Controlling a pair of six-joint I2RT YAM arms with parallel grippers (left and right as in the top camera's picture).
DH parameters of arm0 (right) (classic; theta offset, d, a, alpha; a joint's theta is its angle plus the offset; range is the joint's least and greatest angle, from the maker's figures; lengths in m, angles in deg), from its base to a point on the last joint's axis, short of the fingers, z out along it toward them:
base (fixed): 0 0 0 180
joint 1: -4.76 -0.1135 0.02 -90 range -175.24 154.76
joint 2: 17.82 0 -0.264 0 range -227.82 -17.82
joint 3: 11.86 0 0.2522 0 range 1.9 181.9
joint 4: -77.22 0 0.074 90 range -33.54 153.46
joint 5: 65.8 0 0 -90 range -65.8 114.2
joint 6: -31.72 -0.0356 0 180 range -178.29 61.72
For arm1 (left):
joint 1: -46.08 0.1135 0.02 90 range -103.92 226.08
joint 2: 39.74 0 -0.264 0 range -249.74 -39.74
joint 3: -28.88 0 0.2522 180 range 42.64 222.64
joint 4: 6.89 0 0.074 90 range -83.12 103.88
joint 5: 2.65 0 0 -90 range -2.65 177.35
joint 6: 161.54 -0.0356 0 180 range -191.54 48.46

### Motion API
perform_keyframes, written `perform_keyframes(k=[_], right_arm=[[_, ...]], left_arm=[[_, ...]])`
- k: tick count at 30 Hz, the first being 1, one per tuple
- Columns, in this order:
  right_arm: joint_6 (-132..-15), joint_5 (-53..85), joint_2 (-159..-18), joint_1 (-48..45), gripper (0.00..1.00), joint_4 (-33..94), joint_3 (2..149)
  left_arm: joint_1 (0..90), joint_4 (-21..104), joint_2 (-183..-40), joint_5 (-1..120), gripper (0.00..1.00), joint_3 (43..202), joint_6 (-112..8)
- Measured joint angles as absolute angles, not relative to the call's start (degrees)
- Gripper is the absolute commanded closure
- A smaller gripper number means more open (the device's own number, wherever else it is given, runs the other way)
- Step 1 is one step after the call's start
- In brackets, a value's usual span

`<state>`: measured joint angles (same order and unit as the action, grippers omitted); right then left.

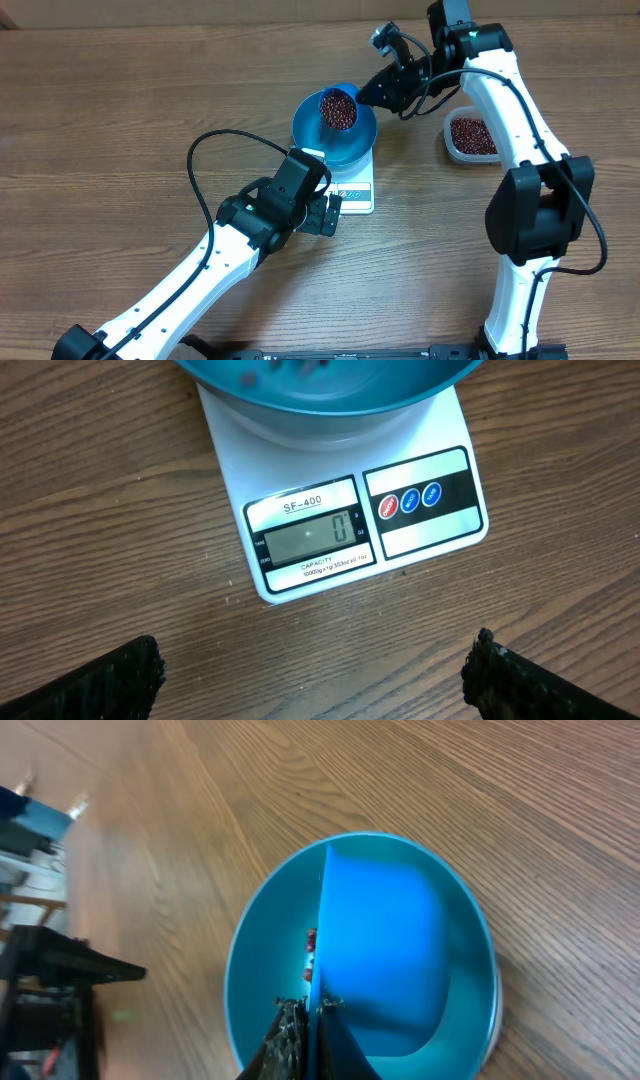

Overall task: Scoop item into bowl and weigh 150g on scale
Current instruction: 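Carry the filled scoop left over the teal bowl on the scale, then tilt the scoop to pour red beans into the teal bowl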

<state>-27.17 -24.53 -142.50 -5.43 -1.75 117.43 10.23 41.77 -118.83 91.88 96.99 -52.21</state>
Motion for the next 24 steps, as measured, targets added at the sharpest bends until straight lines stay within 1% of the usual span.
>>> perform_keyframes(k=[14, 24], right_arm=[[-27.2, -20.9, -142.5, -8.7, 0.96, -6.7, 123.9], [-27.1, -12.6, -141.3, -10.8, 0.96, -7.5, 123.9]], left_arm=[[10.2, 41.8, -118.8, 91.9, 0.0, 97.0, -52.2], [10.2, 41.8, -118.8, 91.9, 0.01, 97.0, -52.2]])
